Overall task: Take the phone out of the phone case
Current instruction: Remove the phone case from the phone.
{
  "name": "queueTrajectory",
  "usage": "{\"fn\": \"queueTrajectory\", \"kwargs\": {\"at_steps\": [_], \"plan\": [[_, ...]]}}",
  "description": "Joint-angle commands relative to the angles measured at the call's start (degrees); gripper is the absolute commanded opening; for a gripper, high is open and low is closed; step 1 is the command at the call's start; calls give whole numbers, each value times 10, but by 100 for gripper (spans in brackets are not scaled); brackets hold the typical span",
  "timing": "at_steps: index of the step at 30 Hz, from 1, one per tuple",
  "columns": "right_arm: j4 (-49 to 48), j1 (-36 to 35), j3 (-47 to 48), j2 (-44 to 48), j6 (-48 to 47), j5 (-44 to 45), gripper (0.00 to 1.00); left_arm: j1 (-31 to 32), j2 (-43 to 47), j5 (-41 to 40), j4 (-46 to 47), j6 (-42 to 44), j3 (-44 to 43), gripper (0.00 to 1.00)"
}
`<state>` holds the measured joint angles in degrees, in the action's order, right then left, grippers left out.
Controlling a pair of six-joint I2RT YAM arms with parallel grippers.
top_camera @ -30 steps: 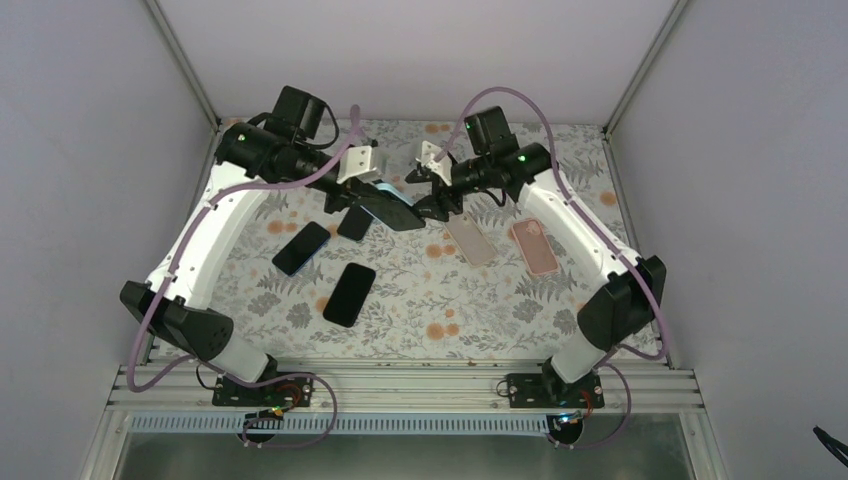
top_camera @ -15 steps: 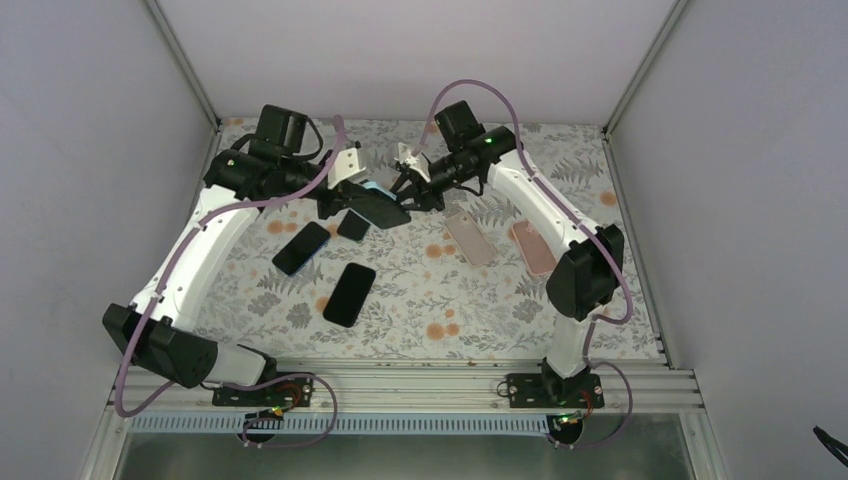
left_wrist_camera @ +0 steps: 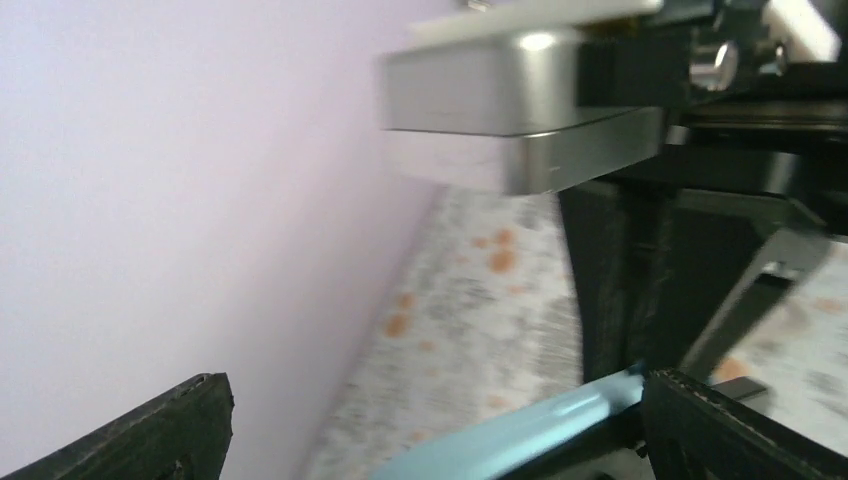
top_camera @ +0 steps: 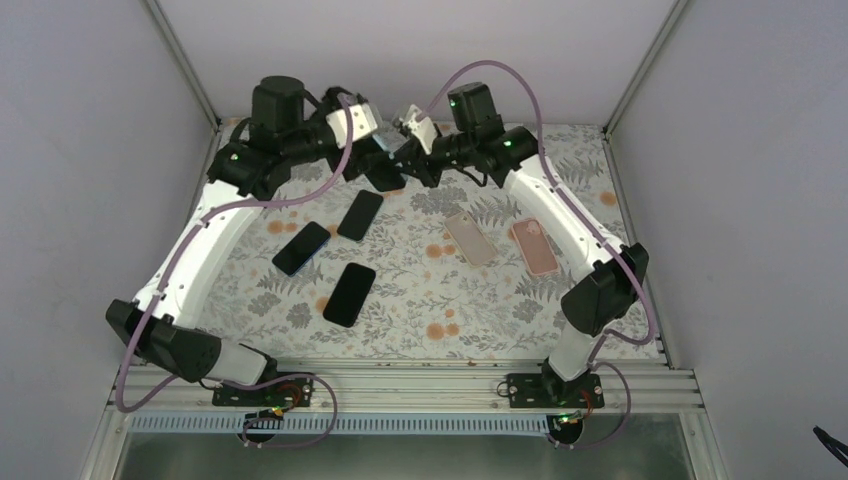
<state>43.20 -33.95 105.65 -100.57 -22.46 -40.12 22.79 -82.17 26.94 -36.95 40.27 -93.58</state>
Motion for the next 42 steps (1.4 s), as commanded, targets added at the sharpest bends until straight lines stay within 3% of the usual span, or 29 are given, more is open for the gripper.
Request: {"fn": "queueTrajectory", "kwargs": {"at_steps": [1, 5, 11, 14, 17, 29, 37, 42], "plan": [[-104, 29, 34, 36, 126, 22, 3, -14, 44, -154, 135, 5, -11, 100], [-162, 62, 62, 16, 221, 106, 3, 8, 95, -186, 242, -19, 65, 100], [-225, 61, 133, -15, 303, 201, 3, 61, 58, -249, 325, -54, 101, 100], [-215, 58, 208, -48, 317, 219, 3, 76, 29, -274, 378, -63, 109, 100], [-229, 48, 223, -54, 315, 254, 3, 79, 0, -297, 424, -77, 104, 100], [-226, 41, 220, -69, 318, 251, 3, 79, -60, -314, 497, -119, 66, 100], [-228, 41, 211, -68, 316, 249, 3, 79, -89, -309, 490, -121, 26, 100], [-229, 41, 213, -67, 322, 244, 3, 84, -99, -360, 527, -113, 36, 97]]}}
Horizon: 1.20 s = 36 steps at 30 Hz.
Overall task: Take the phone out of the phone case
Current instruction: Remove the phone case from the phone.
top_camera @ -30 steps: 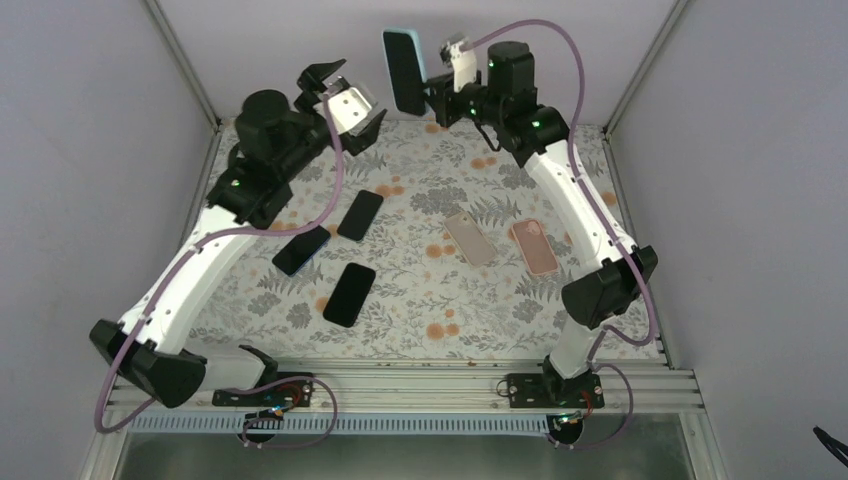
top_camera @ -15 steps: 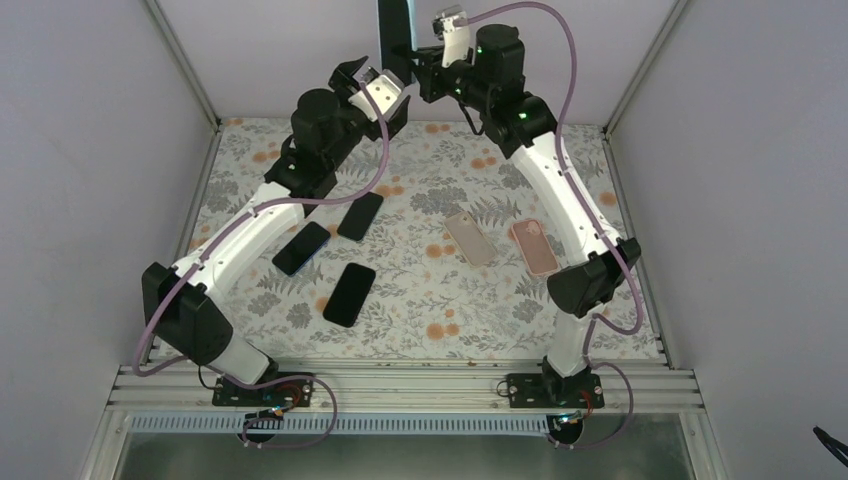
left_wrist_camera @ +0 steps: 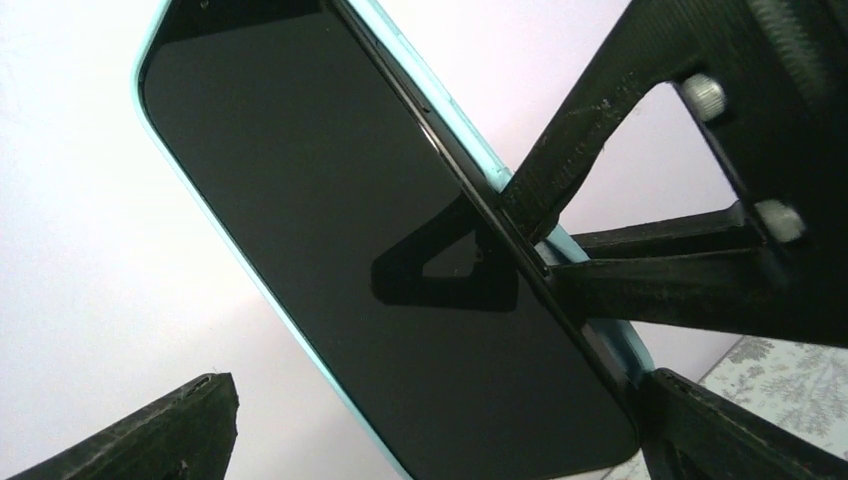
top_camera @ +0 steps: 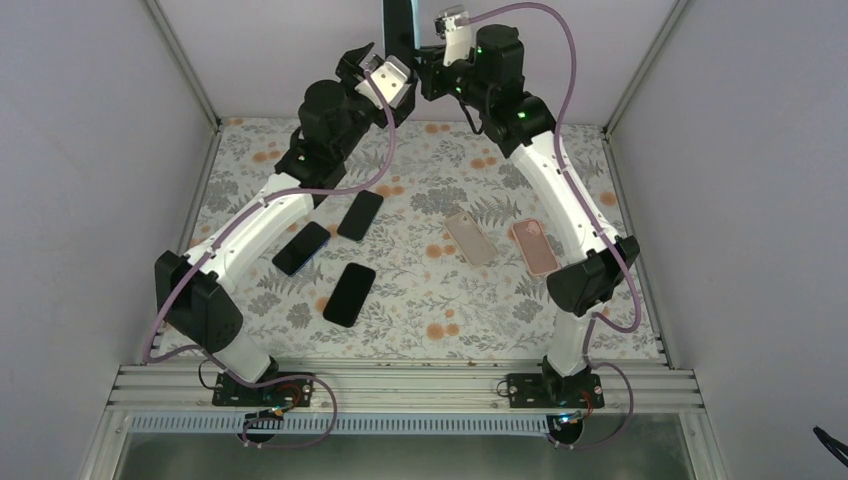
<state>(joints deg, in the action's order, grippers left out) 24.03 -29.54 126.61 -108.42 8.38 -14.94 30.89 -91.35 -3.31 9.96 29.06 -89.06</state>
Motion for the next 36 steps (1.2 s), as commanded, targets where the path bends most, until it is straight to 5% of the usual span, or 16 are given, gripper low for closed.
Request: {"fn": "queueTrajectory", "kwargs": {"at_steps": [1, 6, 9, 11, 20, 27, 36], "plan": [[-38, -3, 2, 12, 14, -9, 3, 5, -9, -83, 71, 6, -8, 95], [-40, -4, -7, 6, 34, -29, 3, 40, -31, -281, 292, 148, 46, 87], [-43, -7, -15, 4, 44, -50, 3, 57, -57, -301, 581, 326, 105, 83], [-47, -11, -26, 5, 48, -68, 3, 54, -72, -296, 660, 364, 116, 83], [-46, -21, -98, 12, 38, -197, 3, 40, -118, -243, 731, 410, 110, 74], [-24, -21, -106, 22, -8, -287, 3, 37, -126, -199, 716, 402, 109, 54], [33, -19, -84, 1, -68, -298, 3, 58, -131, -158, 744, 429, 117, 27]]}}
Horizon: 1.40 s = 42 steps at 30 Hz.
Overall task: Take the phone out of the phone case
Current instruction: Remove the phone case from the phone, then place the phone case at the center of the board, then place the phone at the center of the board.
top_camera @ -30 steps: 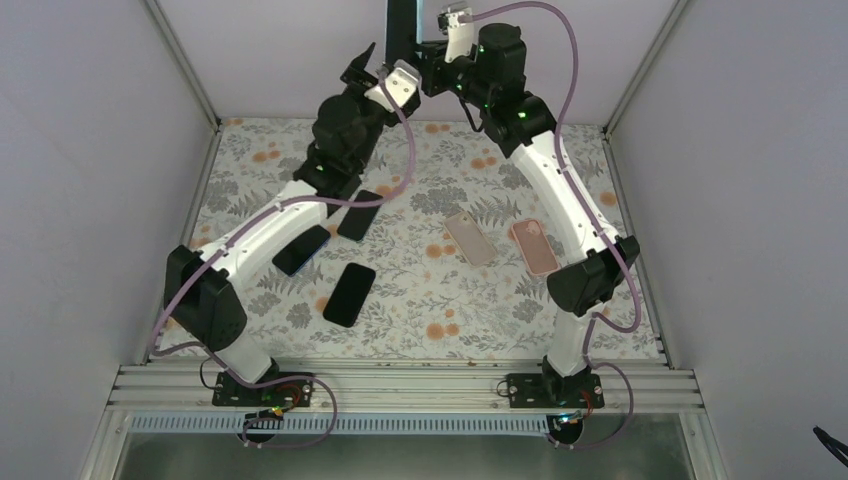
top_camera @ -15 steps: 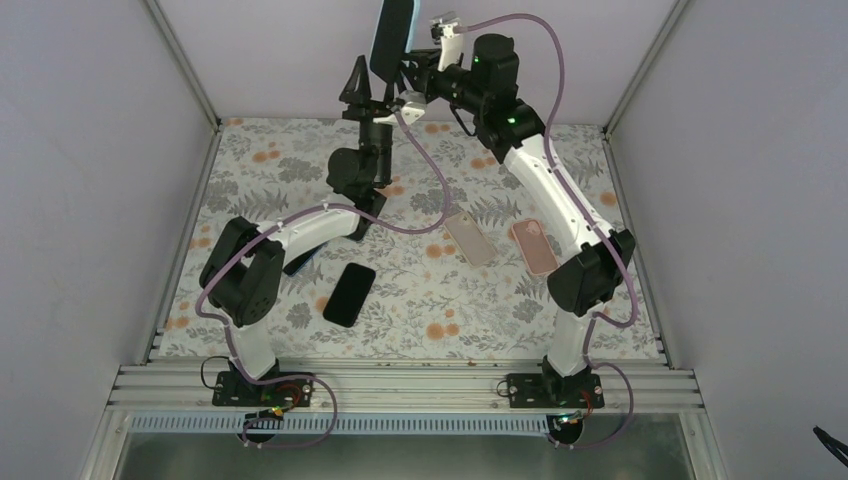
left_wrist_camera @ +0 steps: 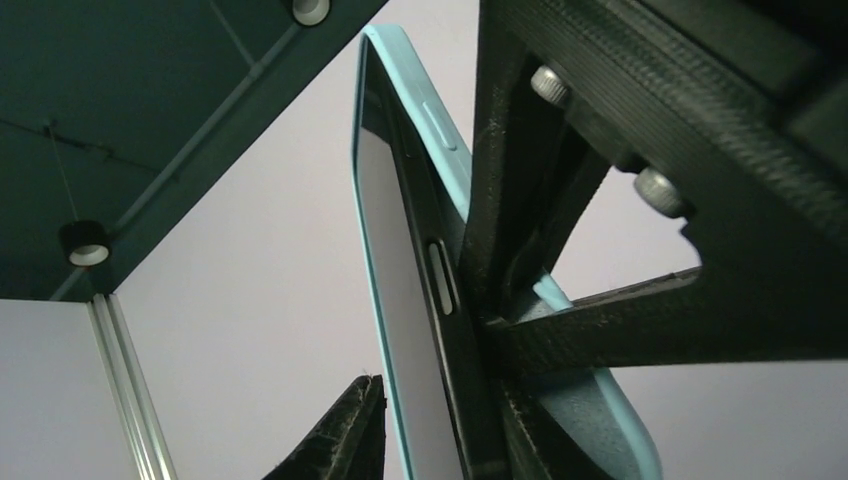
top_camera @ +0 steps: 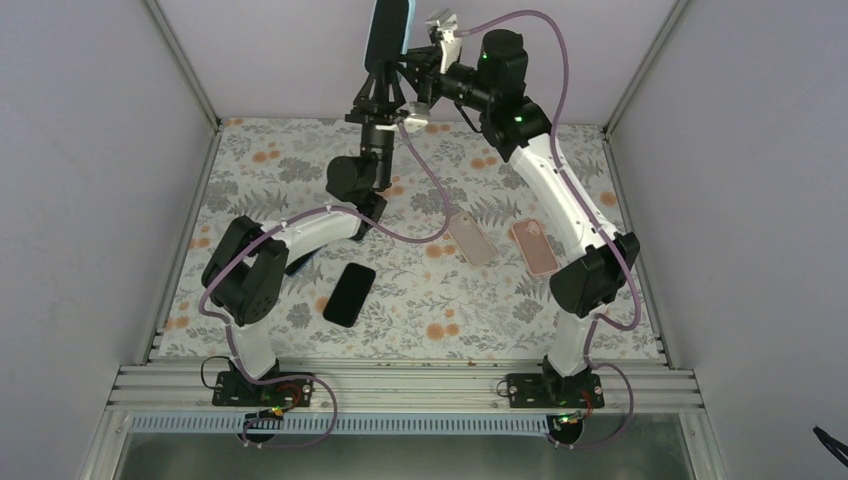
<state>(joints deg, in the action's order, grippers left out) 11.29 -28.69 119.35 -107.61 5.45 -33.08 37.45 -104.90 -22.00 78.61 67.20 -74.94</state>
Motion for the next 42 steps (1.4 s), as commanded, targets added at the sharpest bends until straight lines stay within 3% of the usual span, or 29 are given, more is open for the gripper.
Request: {"fn": "queueTrajectory", "kwargs": {"at_steps": [1, 6, 10, 17, 26, 31, 36, 42], "plan": [[165, -27, -11, -7, -45, -115, 3, -8, 5, 30, 57, 49, -25, 26], [178, -18, -18, 0, -68, -95, 3, -10, 14, 32, 55, 52, -14, 17], [193, -16, -20, 10, -98, -27, 3, -9, 29, 27, 36, 40, -5, 3], [172, -2, -71, 37, -193, 230, 3, -9, 84, 35, -11, 44, 53, 2], [176, 80, -117, 39, -288, 412, 3, -24, 255, 17, -181, 82, 179, 2], [303, 158, -136, 63, -339, 293, 3, -89, 381, 15, -302, 88, 280, 2], [467, 207, -216, 92, -406, 176, 3, -224, 510, 111, -543, 51, 344, 2], [452, 260, -395, 169, -431, 150, 3, -417, 554, 190, -580, 73, 456, 2]]}}
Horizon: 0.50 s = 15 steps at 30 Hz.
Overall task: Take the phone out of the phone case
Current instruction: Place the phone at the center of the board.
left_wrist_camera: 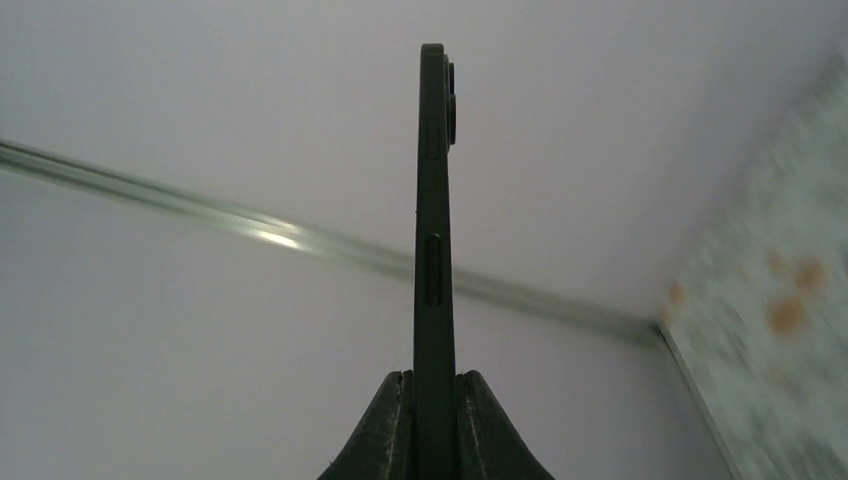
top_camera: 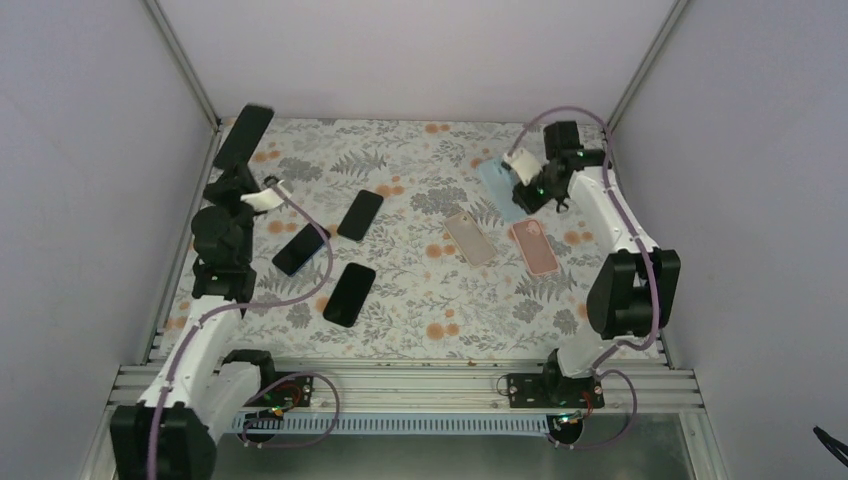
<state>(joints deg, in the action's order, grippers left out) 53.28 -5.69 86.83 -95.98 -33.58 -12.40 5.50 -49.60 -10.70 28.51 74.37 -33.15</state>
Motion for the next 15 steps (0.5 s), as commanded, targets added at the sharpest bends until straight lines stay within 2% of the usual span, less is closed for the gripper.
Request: {"fn": "queueTrajectory", "kwargs": {"at_steps": [1, 4, 7, 12, 15], "plan": [[32, 48, -94, 58, -45, -67, 3, -122, -4, 88, -83, -1, 50, 2], [42, 97, -133, 46, -52, -98, 3, -170, -34, 103, -83, 20, 90, 2], [46, 136, -159, 22, -57, -126, 4, -197, -82, 96, -37, 40, 135, 2], [31, 230, -163, -8, -64, -151, 4, -210, -165, 73, 95, 60, 204, 2], [47, 284, -153, -33, -91, -150, 4, -209, -181, 80, 101, 58, 217, 2]]}}
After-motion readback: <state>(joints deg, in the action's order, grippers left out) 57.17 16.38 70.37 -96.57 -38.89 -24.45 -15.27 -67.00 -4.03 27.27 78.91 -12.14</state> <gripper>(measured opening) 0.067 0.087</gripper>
